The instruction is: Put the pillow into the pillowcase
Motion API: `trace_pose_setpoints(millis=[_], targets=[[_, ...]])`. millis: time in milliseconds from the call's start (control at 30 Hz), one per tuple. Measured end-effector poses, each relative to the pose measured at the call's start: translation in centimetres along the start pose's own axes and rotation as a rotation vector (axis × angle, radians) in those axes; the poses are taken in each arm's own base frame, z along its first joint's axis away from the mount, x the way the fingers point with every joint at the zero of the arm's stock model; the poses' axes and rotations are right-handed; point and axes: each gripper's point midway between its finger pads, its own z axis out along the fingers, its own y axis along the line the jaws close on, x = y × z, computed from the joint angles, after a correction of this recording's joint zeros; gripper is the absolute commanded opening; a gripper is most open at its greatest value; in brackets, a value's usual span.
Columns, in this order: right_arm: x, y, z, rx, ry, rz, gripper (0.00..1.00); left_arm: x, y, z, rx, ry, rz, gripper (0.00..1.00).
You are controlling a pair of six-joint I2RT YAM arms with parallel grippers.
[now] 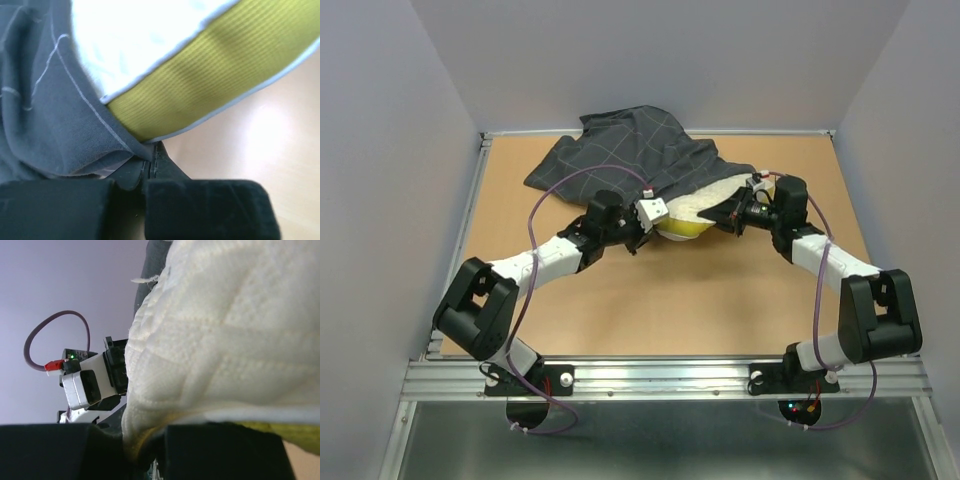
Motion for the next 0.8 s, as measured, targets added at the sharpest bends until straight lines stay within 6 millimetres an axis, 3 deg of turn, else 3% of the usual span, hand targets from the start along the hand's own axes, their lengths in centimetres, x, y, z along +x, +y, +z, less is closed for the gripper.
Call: trace_pose_setpoints(millis=[167, 300, 433, 600, 733, 767, 800], targets=[[-1.0, 1.5, 0.6, -0.024, -0.036, -0.042, 0.0, -2.8, -2.0, -0.2, 0.101, -0.046, -0.07, 0.0], [-1.2, 1.6, 1.9, -0.021, -0.057, -0.076, 0.0, -5.6, -4.6, -2.0, 0.205, -0.086, -0.099, 0.0], [-0.6, 0.5, 3.8, 0.015, -0.072, -0.106, 0.01, -7.9, -6.7, -3.8, 0.287, -0.108, -0.102, 0.0], [0.2, -1.1, 5.7, 0.067, -0.089, -0.163, 0.01, -7.8, -8.3, -5.0, 0.363, -0.064, -0.141, 0.0], [0.2, -3.7, 6.1, 0.129, -0.119, -0.163, 0.01, -8.4, -9.0, -5.8, 0.407, -0.04, -0.15, 0.0], [0.2, -4.2, 6.1, 0.141, -0.125, -0.161, 0.04, -8.5, -9.0, -6.0, 0.411, -0.032, -0.141, 0.0], [0.2, -4.5, 6.1, 0.148, -0.124, -0.167, 0.22, -8.5, -9.0, -6.2, 0.414, -0.02, -0.123, 0.0]])
